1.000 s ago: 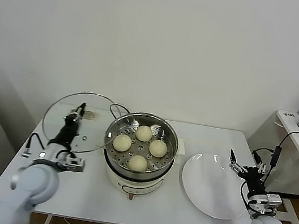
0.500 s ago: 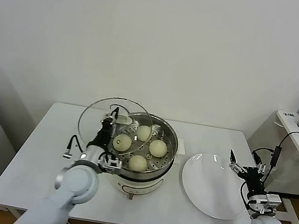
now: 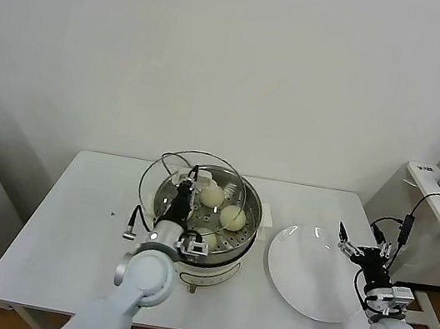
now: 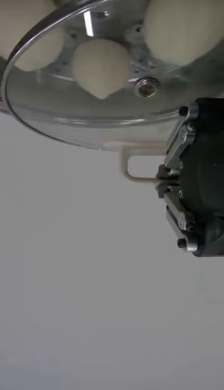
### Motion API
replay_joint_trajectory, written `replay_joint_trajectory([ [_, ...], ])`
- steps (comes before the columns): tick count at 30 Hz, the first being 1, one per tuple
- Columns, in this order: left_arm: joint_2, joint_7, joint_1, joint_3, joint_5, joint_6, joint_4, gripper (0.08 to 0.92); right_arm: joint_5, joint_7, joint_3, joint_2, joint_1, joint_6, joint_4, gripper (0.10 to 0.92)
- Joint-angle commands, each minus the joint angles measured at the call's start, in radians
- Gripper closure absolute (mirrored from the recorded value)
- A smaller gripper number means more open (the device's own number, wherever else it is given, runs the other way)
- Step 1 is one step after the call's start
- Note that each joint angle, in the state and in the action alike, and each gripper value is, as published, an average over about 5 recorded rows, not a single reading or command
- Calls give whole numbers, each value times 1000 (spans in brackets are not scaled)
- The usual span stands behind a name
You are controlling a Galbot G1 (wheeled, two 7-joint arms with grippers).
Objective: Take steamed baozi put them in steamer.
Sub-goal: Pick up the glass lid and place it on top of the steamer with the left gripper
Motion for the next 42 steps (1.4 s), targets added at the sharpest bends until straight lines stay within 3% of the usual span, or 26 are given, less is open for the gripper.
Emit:
replay_joint_trajectory([
  [1, -58, 16, 8, 31, 63, 17, 3, 892, -2, -2, 1, 3, 2, 2, -8, 203],
  [24, -105, 6, 37, 41, 88, 8, 51, 892, -3, -8, 6, 7, 3, 4, -18, 203],
  [42, -98, -3, 25, 33, 23, 18, 84, 892, -4, -12, 10, 7, -1, 6, -12, 203],
])
